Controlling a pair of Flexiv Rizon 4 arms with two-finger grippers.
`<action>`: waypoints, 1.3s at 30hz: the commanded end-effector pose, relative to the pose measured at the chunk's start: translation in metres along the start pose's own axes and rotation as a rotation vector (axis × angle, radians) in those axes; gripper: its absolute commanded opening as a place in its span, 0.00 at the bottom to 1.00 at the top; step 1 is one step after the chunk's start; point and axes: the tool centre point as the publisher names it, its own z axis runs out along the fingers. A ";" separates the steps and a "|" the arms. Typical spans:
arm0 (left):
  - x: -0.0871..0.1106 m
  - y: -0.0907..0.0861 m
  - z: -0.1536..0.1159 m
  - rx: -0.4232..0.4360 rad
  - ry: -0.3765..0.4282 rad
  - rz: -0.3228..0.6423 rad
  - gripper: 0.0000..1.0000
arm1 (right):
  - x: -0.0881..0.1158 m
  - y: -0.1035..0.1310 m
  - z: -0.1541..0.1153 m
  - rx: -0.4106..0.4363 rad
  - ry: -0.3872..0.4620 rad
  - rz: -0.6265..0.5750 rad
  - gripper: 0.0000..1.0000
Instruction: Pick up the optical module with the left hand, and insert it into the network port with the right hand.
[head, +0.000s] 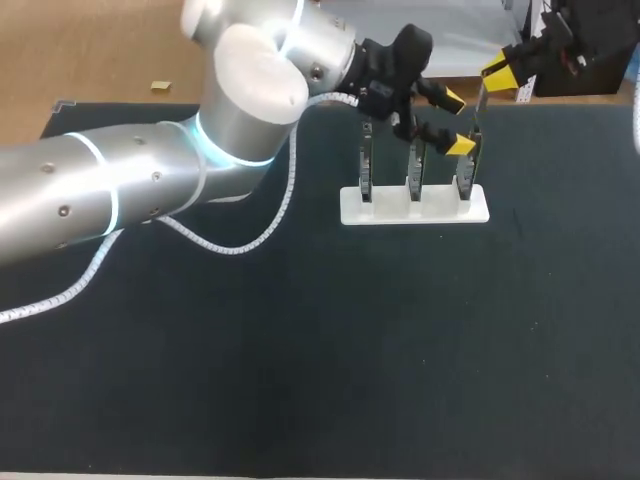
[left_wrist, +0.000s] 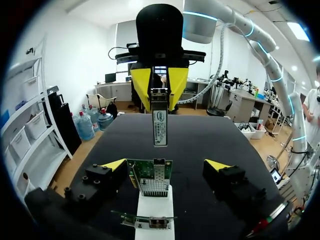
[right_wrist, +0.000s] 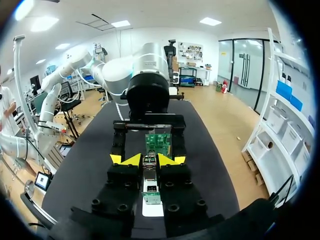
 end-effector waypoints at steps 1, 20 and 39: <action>0.000 0.001 0.003 0.015 0.015 -0.001 1.00 | 0.000 0.004 0.000 0.007 0.001 0.000 0.00; 0.008 -0.003 0.000 -0.003 0.071 0.015 1.00 | -0.001 0.004 0.003 0.004 -0.003 -0.004 0.00; 0.009 -0.005 -0.001 -0.004 0.078 0.014 1.00 | -0.002 0.005 0.004 0.006 -0.002 -0.007 0.00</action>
